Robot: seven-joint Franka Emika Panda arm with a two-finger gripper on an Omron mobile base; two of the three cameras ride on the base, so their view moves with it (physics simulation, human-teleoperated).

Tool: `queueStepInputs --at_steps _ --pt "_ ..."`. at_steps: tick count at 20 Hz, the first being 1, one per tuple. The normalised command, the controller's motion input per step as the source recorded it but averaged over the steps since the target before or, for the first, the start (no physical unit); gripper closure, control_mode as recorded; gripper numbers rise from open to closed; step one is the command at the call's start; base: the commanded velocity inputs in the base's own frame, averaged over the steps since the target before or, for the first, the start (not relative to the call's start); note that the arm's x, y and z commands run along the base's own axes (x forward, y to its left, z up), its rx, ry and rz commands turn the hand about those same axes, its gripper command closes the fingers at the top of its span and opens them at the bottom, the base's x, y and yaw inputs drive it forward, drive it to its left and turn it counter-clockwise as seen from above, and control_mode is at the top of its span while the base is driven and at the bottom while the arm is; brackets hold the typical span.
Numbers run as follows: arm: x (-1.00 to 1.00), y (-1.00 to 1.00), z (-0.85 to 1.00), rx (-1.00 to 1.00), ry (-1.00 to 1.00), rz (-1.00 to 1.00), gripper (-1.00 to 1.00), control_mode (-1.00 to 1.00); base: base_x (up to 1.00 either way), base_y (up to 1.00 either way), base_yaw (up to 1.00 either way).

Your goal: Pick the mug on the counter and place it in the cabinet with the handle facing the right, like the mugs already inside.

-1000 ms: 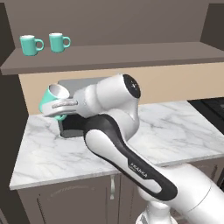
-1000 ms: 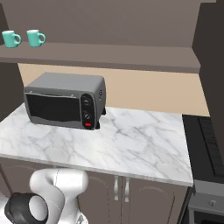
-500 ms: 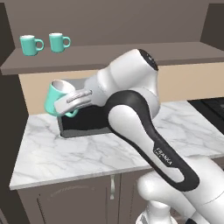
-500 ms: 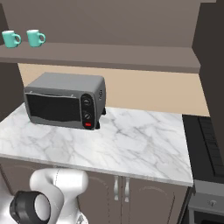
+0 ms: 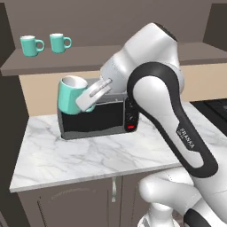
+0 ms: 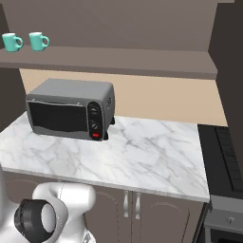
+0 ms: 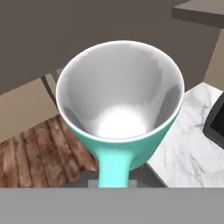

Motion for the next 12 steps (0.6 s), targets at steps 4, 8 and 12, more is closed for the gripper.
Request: queueStepInputs --at_steps 4,8,12 --pt "0.0 -0.23 0.0 -0.08 -0.13 0.07 1.0 -1.0 0.0 0.0 0.0" --pt "-0.01 -0.14 0.0 0.0 -0.2 0.06 1.0 -1.0 0.0 0.0 0.0" --pt "0.0 -0.22 0.0 0.0 -0.2 0.04 1.0 -1.0 0.0 0.0 0.0"
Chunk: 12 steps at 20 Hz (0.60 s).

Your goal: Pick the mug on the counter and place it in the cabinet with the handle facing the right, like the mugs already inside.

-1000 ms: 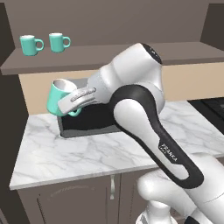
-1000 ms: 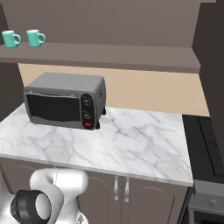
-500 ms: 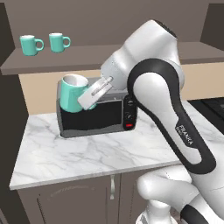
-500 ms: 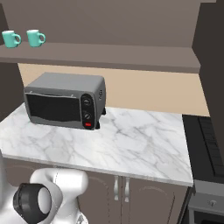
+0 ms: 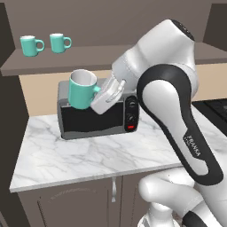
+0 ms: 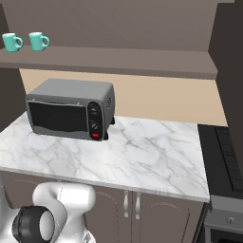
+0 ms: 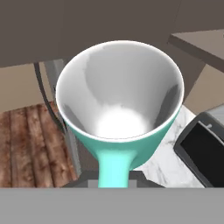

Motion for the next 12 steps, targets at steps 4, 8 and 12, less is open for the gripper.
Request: queueStepInputs --at_steps 4,8,12 --pt "0.0 -0.4 0.0 0.08 -0.11 0.02 1.0 -1.0 0.0 0.0 0.0" --pt "0.03 -0.49 0.0 0.13 -0.02 0.01 1.0 -1.0 0.0 0.0 0.0" --pt "0.15 -0.51 0.05 0.14 0.0 0.0 1.0 -1.0 0.0 0.0 0.0"
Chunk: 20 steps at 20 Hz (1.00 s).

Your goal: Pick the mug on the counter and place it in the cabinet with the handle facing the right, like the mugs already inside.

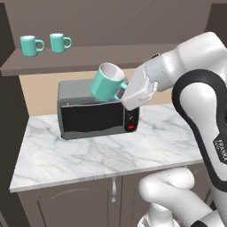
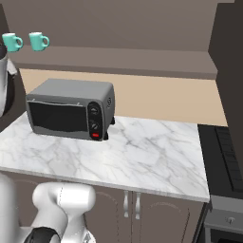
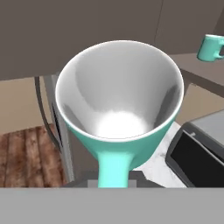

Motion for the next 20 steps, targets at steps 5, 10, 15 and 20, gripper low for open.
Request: queueStepInputs --at_steps 5,10,15,20 --pt "0.24 -0.44 0.08 0.11 0.0 0.0 1.0 -1.0 0.0 0.0 0.0" --pt "0.3 -0.38 0.22 0.07 0.0 0.0 1.0 -1.0 0.0 0.0 0.0" --pt "0.43 -0.28 0.24 0.04 0.0 0.0 1.0 -1.0 0.0 0.0 0.0" --pt "0.31 -0.2 0.22 0.0 0.0 0.01 1.0 -1.0 0.0 0.0 0.0"
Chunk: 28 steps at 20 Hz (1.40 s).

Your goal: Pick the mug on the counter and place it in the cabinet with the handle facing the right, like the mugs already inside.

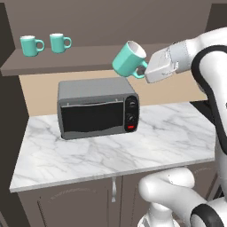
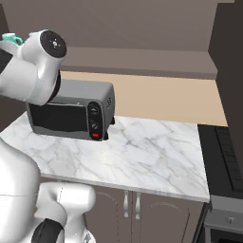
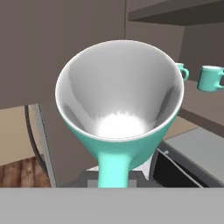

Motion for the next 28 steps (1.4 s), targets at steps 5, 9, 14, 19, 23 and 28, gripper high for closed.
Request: queueStepInputs --at_steps 5,9,14,19,23,28 --pt "0.27 -0.18 0.07 0.0 0.0 0.06 1.0 -1.0 0.0 0.0 0.0" --pt "0.22 -0.14 0.0 0.0 0.0 0.1 1.0 -1.0 0.0 0.0 0.0" --pt "0.2 -0.05 0.02 -0.01 0.0 0.11 1.0 -1.0 0.0 0.0 0.0" --pt "0.12 0.0 0.11 -0.05 0.0 0.1 1.0 -1.0 0.0 0.0 0.0" --pt "0.04 0.0 0.13 -0.05 0.0 0.09 1.0 -1.0 0.0 0.0 0.0" --pt "0.0 -0.08 0.01 -0.01 0.0 0.03 1.0 -1.0 0.0 0.0 0.0"
